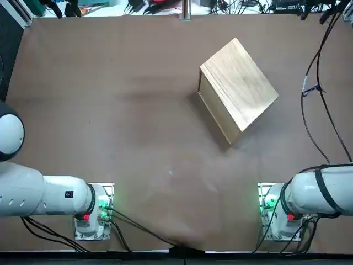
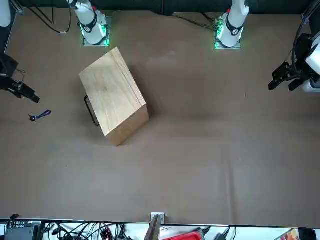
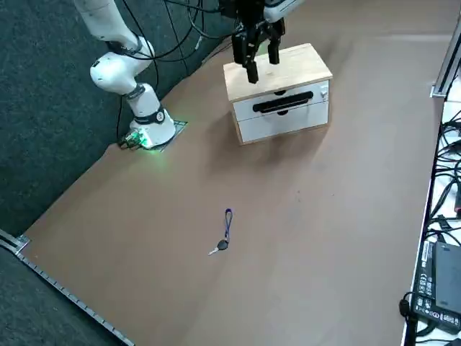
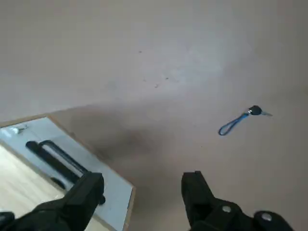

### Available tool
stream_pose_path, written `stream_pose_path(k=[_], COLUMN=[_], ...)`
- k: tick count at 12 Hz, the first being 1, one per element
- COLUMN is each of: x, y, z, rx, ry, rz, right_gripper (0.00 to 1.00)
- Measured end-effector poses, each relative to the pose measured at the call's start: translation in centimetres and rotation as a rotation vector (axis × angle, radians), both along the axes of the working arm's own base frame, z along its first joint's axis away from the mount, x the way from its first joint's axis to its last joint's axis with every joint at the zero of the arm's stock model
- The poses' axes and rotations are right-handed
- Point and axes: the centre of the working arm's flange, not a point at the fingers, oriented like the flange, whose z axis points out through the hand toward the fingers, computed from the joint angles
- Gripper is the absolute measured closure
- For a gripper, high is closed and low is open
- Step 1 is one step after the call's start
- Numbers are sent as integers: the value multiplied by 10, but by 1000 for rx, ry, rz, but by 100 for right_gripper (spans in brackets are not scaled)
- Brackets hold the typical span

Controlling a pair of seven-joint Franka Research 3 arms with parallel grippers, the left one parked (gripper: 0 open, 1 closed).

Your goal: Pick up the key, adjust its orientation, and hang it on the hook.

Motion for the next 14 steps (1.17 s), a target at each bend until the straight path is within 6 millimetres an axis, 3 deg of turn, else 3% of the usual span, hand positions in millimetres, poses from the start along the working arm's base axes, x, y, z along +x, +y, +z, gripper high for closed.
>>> stream_pose_path(k=[10, 12, 14], x=[-21, -32, -40], y=[-110, -140, -156], z=[-15, -21, -26], rx=[1, 4, 6], ry=[-1, 9, 19], rz=[-309, -484, -613], right_gripper=[0, 0, 0])
